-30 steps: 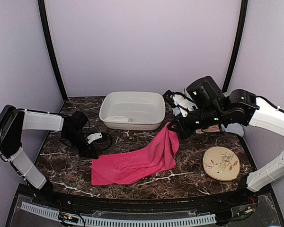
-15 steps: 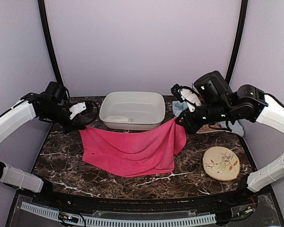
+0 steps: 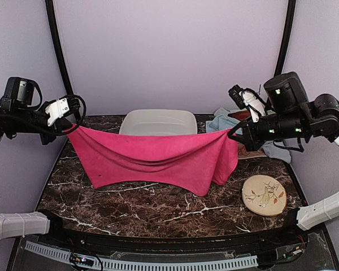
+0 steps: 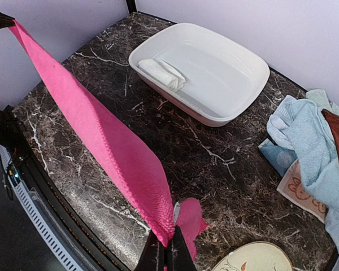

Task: Roll the towels
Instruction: Flatten out the towel at the center of the board, then pick up the towel from the center of the board, then fold the towel at the center of the board.

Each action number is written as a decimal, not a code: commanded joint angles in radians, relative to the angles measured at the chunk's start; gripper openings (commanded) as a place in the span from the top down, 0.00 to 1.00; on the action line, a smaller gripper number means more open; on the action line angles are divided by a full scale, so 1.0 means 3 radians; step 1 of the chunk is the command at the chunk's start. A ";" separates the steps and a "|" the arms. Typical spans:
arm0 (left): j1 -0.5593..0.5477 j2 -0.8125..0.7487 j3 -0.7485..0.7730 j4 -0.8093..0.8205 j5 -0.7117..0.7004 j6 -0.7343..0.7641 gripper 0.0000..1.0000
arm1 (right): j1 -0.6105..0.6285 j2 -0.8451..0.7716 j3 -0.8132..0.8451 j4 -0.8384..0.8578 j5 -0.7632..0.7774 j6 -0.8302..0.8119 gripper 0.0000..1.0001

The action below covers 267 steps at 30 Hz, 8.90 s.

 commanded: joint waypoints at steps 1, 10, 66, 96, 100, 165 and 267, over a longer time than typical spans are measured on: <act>0.0014 -0.0234 0.0353 -0.0458 -0.0196 0.0179 1.00 | -0.0017 -0.0243 0.0255 -0.0226 -0.0154 0.0232 1.00; 0.0015 -0.0250 0.0691 -0.0916 -0.0284 0.0301 1.00 | -0.0024 -0.0119 0.0293 -0.0540 -0.0288 0.0261 1.00; 0.0910 0.1370 -0.1504 0.2044 -0.0795 0.0667 1.00 | -0.1276 0.2791 -0.0334 0.1809 -0.1131 -0.1072 0.57; 0.0929 0.1421 -0.1535 0.2066 -0.0815 0.0624 1.00 | -0.1135 0.2725 -0.0571 0.2251 -0.1068 -0.0887 0.47; 0.0929 0.1426 -0.1534 0.2066 -0.0811 0.0618 1.00 | -0.1072 0.2823 -0.0494 0.2170 -0.1007 -0.0906 0.57; 0.0948 0.0962 -0.1796 0.2103 -0.0646 0.0656 1.00 | -0.0293 0.3605 0.0884 0.0512 0.0972 0.3121 0.18; 0.0951 0.0136 -0.2941 0.1504 -0.0401 0.0906 1.00 | -0.0121 0.1405 -0.1742 0.1154 0.0550 0.3041 1.00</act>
